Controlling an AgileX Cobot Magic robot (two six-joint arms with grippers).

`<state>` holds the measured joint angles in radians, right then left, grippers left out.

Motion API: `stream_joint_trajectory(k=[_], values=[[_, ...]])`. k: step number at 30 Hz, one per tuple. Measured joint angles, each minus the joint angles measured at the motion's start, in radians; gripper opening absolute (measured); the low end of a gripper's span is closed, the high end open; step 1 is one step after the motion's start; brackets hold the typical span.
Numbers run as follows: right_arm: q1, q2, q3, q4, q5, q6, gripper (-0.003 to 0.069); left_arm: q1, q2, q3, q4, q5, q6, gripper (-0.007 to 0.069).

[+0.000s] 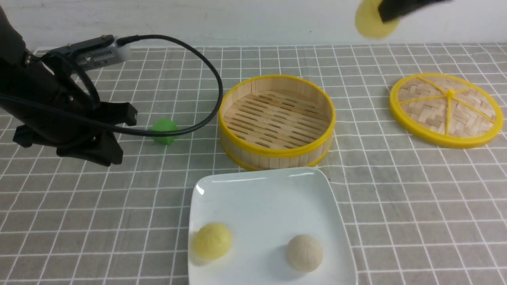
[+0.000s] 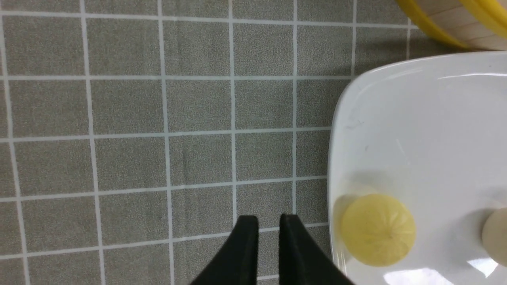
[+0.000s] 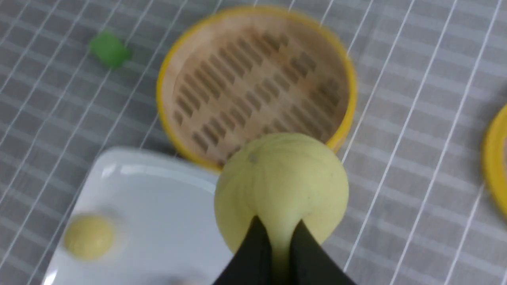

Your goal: Put the steamed buns into the plate on the grey tablecloth.

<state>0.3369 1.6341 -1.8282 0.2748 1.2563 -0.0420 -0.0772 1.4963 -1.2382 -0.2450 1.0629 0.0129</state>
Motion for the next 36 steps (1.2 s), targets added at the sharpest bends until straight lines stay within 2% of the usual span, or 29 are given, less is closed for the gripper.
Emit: stream_joint_trajectory(k=[3,5,6,9,13,17,21,22,25,27,29,31,33,36], values=[[0.052,-0.093,0.287,0.036,-0.091,0.001,0.0022,0.0,0.0,0.0,0.001,0.001,0.0,0.011],[0.093,-0.111,0.462,0.067,-0.24,0.001,0.0023,0.0,0.0,0.0,0.001,0.002,0.0,0.011],[0.097,-0.111,0.477,0.067,-0.256,0.001,0.0023,0.0,0.0,0.0,0.001,0.002,0.0,0.011],[0.162,-0.08,0.662,0.111,-0.488,-0.031,0.0026,0.0,0.0,0.0,0.003,0.002,0.0,0.0111],[0.221,-0.007,0.732,0.135,-0.65,-0.114,0.0031,0.0,0.0,0.0,0.004,0.002,0.0,0.0116],[0.246,0.082,0.735,0.14,-0.726,-0.139,0.0046,0.0,0.0,0.0,0.008,-0.013,0.0,0.012],[0.246,0.136,0.735,0.14,-0.731,-0.143,0.0117,0.0,0.0,0.0,0.01,-0.017,0.0,0.0125],[0.246,0.143,0.735,0.14,-0.73,-0.143,0.0171,0.0,0.0,0.0,0.01,-0.017,0.0,0.0125],[0.246,0.145,0.731,0.14,-0.709,-0.143,0.027,0.0,0.0,0.0,0.01,-0.017,0.0,0.0128],[0.243,0.141,0.695,0.132,-0.622,-0.143,0.0394,0.0,0.0,0.0,0.015,-0.017,0.0,0.0129],[0.234,0.132,0.643,0.126,-0.529,-0.143,0.047,0.0,0.0,0.0,0.017,-0.017,0.0,0.0131],[0.223,0.113,0.591,0.116,-0.436,-0.143,0.0496,0.0,0.0,0.0,0.019,-0.017,0.0,0.0131],[0.21,0.092,0.542,0.104,-0.342,-0.141,0.0493,0.0,0.0,0.0,0.019,-0.017,0.0,0.0131],[0.18,0.026,0.443,0.048,-0.17,-0.119,0.0387,0.0,0.0,0.0,0.019,-0.016,0.0,0.0134]])
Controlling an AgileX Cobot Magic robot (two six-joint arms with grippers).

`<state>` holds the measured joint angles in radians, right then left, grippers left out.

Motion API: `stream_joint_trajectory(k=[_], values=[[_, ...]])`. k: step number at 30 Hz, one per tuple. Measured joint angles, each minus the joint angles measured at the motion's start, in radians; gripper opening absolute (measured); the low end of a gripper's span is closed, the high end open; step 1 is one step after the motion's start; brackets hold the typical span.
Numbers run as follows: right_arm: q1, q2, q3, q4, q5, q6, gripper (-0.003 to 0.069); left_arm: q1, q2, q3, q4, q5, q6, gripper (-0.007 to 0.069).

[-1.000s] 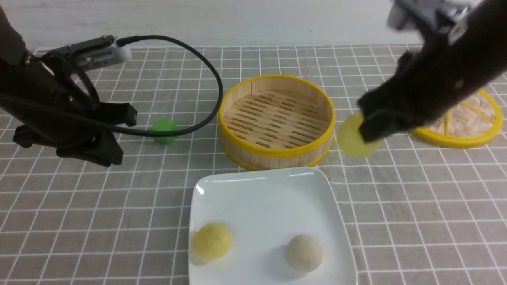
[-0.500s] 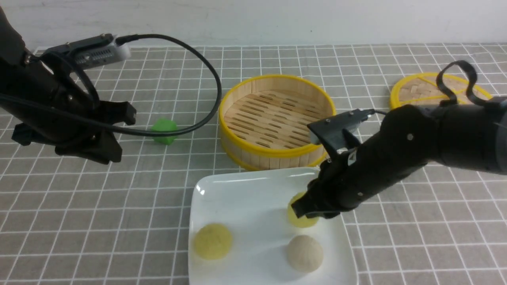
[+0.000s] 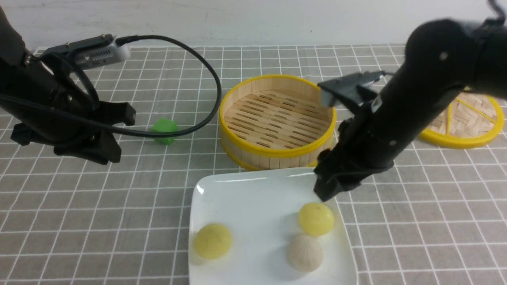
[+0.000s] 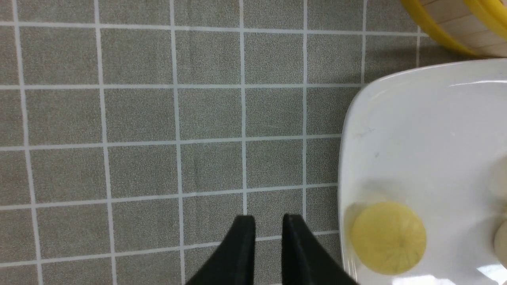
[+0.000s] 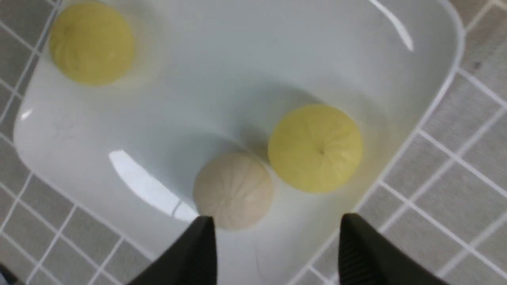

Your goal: Put the steamed buns into the plate on the grey tablecloth.

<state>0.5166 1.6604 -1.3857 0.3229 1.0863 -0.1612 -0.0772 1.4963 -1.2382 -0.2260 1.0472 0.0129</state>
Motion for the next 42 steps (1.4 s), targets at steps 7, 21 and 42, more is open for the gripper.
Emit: stream_joint_trajectory(k=[7,21,42], values=[[-0.026,-0.236,-0.006,-0.205,0.138,0.123,-0.0004,0.0,0.0,0.0,0.004,0.003,0.0,0.014],[-0.026,-1.132,0.654,-0.387,-0.385,0.285,-0.0012,0.0,0.0,0.0,0.004,0.004,0.0,0.0145],[-0.026,-1.257,0.911,-0.387,-0.643,0.333,0.0001,0.0,0.0,0.0,0.012,0.036,0.049,0.0001]])
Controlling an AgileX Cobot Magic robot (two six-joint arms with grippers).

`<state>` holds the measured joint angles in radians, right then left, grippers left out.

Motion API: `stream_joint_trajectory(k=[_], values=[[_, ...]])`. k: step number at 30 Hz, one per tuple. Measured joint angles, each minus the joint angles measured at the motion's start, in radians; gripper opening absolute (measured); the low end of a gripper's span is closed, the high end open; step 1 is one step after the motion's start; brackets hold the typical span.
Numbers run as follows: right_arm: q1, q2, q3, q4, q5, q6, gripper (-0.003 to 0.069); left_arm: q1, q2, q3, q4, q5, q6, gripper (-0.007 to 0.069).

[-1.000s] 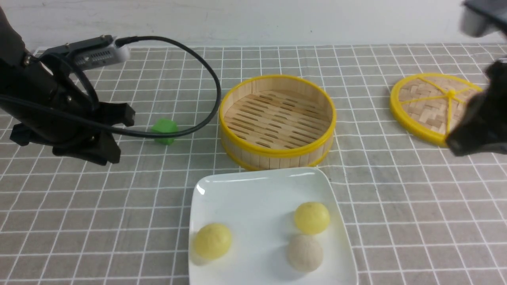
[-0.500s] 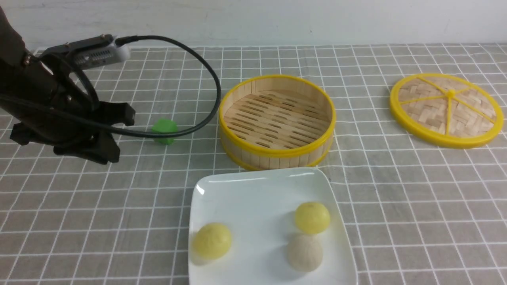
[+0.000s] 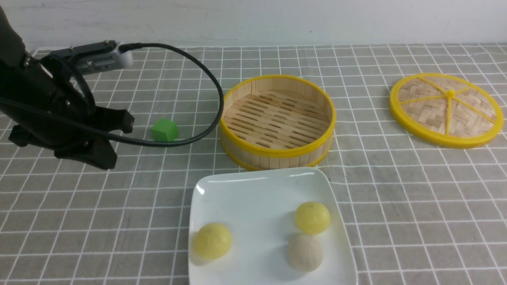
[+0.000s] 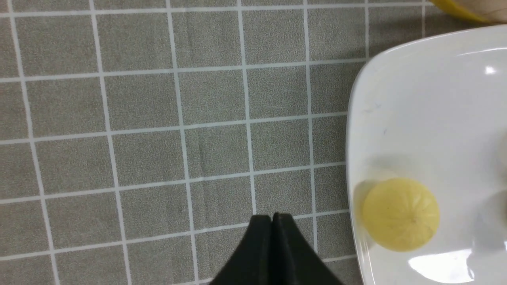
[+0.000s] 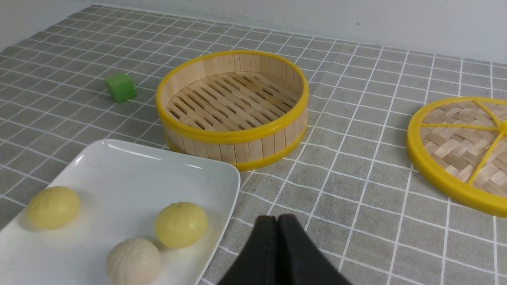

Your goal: Put the steamed buns into the plate on the grey tablecloth.

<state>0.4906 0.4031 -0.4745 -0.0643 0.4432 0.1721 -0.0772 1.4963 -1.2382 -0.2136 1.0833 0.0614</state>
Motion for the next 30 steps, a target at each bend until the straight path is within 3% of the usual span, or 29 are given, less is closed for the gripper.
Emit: stream_joint_trajectory(k=[15,25,30], values=[[-0.028,-0.076,0.113,0.0,-0.017,0.002,0.0011,0.0,0.0,0.0,0.032,-0.002,0.001,0.0015],[-0.383,-0.351,0.393,-0.001,-0.007,0.002,0.0012,0.0,-0.023,0.0,0.029,-0.007,0.001,0.0019],[-0.466,-0.412,0.478,-0.001,-0.009,0.004,0.0015,0.0,-0.117,0.0,0.029,-0.006,0.001,0.0019]])
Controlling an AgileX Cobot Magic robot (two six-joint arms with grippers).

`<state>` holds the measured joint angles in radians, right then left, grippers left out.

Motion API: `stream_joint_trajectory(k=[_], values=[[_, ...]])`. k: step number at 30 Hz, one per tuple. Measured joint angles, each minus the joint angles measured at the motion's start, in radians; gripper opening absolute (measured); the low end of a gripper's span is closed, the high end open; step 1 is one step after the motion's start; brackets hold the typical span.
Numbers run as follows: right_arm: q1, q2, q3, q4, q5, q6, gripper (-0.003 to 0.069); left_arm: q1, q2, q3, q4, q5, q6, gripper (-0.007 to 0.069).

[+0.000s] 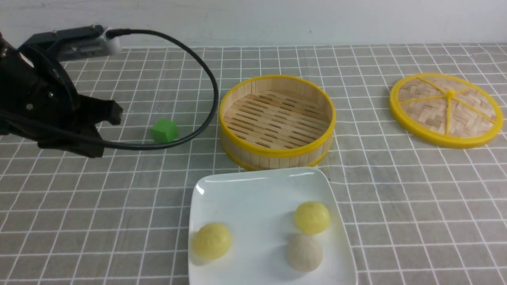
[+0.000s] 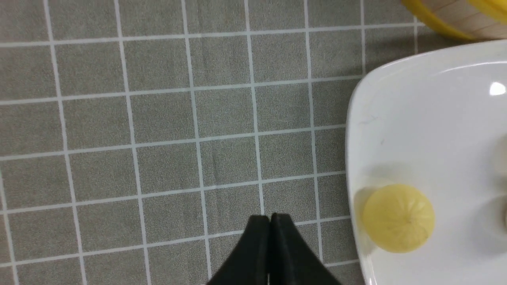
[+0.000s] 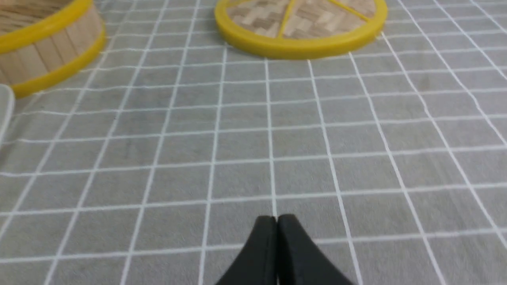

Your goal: Put the steamed buns into the plate on the grey tablecloth.

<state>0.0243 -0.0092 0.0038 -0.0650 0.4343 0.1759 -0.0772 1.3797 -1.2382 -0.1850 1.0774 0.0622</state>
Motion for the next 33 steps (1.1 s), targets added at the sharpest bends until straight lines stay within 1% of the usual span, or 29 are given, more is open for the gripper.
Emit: stream_joint_trajectory(k=[4,8,11,12,17,21,22,23,24,26,29,30,31,33], values=[[-0.017,-0.001,0.006,-0.003,-0.031,-0.001,0.0021,0.0,-0.102,0.0,0.0,0.018,0.002,0.0022],[-0.047,-0.001,0.008,-0.001,-0.037,-0.001,0.0025,0.0,-0.23,0.0,-0.021,0.097,0.002,0.0024],[-0.053,-0.001,0.008,-0.001,-0.037,-0.001,0.0029,0.0,-0.317,0.0,-0.031,0.133,0.002,0.0027],[-0.053,-0.001,0.008,-0.001,-0.039,-0.001,0.0032,0.0,-0.382,0.0,-0.031,0.157,0.002,0.003],[-0.055,-0.001,0.008,-0.001,-0.04,-0.001,0.0039,0.0,-0.565,0.003,0.011,0.175,0.003,0.0031],[-0.055,-0.001,0.008,-0.001,-0.04,-0.001,0.0046,0.0,-0.714,0.075,0.027,0.175,0.011,0.0032],[-0.055,-0.001,0.008,-0.001,-0.04,-0.001,0.0049,0.0,-0.778,0.125,0.018,0.175,0.014,0.0032],[-0.055,-0.001,0.008,-0.001,-0.04,-0.001,0.0049,0.0,-0.778,0.133,0.018,0.175,0.014,0.0032],[-0.055,-0.001,0.008,-0.001,-0.04,-0.001,0.0052,0.0,-0.839,0.207,0.0,0.164,0.015,0.0032],[-0.055,-0.001,0.008,-0.001,-0.04,-0.001,0.0055,0.0,-0.906,0.295,-0.039,0.108,0.017,0.0032],[-0.055,-0.001,0.008,-0.001,-0.04,-0.001,0.0058,0.0,-1.01,0.471,-0.137,-0.122,0.022,0.0032],[-0.055,-0.001,0.008,-0.001,-0.04,-0.001,0.0059,0.0,-1.026,0.508,-0.154,-0.173,0.026,0.0032],[-0.055,-0.001,0.008,-0.001,-0.04,-0.001,0.006,0.0,-1.053,0.547,-0.18,-0.273,0.034,0.0034],[-0.055,-0.001,0.008,-0.001,-0.04,-0.001,0.0062,0.0,-1.08,0.595,-0.198,-0.396,0.048,0.0035]])
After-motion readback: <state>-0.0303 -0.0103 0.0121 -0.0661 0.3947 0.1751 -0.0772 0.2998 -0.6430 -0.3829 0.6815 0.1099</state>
